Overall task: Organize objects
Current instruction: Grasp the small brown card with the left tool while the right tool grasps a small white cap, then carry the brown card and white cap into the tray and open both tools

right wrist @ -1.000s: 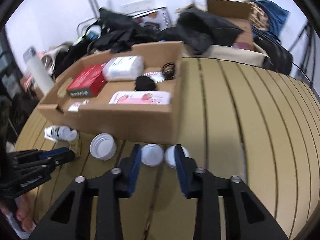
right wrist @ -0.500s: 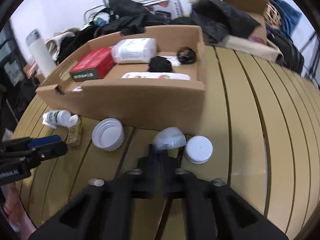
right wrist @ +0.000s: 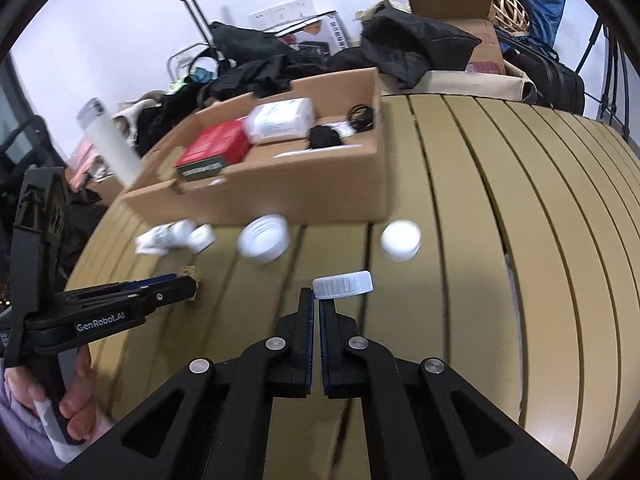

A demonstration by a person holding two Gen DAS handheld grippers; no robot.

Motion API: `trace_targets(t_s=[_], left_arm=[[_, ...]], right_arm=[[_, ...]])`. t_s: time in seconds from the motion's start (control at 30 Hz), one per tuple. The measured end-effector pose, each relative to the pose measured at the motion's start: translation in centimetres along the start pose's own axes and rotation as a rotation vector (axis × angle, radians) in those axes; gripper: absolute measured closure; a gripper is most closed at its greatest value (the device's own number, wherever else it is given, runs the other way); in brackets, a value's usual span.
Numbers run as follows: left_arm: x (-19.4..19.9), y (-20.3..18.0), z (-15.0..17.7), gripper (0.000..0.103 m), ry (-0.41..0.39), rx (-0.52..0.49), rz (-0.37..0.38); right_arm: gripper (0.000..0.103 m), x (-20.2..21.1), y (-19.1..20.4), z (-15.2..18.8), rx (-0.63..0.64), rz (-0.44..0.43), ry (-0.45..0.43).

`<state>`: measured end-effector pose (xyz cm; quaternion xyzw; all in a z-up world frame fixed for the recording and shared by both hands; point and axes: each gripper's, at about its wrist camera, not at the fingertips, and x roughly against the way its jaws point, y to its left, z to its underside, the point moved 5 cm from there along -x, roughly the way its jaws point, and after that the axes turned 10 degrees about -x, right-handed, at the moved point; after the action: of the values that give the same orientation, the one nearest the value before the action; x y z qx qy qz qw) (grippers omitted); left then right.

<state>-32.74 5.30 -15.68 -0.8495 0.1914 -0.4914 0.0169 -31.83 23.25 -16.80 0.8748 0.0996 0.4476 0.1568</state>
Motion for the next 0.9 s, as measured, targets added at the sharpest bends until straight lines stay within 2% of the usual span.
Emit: trace_targets(t_s=[0.1,0.17,0.27,0.33,0.47,0.57,0.7,0.73,0.8,0.9], left_arm=[[5.0,-1.0,1.5,0.082,-0.047,-0.029,0.01],[7.8,-1.1,2.2,0.082,-0.078,-0.013,0.027],[10.3,-0.6,2.3,0.082,-0.118,-0.003,0.018],[11.0,-0.1,1.4,0.082,-0.14,-0.005,0.014],[12.7,1.8,-2.9,0.082,-0.189,-0.03,-0.005],[11.7,3.6,-6.5,0.082,-0.178,-0.039,0.005],[5.9,7.5,-11.9,0.082,-0.094,-0.018,0.007],[4.4,8.1,-12.5,0.082,-0.077,-0.041,0.003],[1.1,9.9,-13.6,0.082,-0.036,-0.044,-0.063],[-2.2,11.6,-13.6,0.081,0.04,-0.042,-0.045]], right_arm=[[0.1,2.6,1.9,2.2,0.036,-0.03,0.008],[0.1,4.4,3.1,3.4,0.048,-0.065,0.011],[0.1,6.6,4.3,4.3,0.051,-0.096,-0.01],[0.1,7.3,5.1,4.0,0.069,-0.1,-0.025],[0.1,7.9,7.0,1.4,0.153,-0.073,-0.066],[0.1,6.5,9.0,-2.0,0.218,-0.089,-0.069],[0.1,1.1,12.0,-7.1,0.258,-0.146,0.01],[0.1,-0.9,12.7,-8.2,0.252,-0.158,0.048],[0.1,-5.6,13.8,-9.8,0.24,-0.168,0.139],[0.1,-11.3,14.7,-10.8,0.274,-0.096,0.211]])
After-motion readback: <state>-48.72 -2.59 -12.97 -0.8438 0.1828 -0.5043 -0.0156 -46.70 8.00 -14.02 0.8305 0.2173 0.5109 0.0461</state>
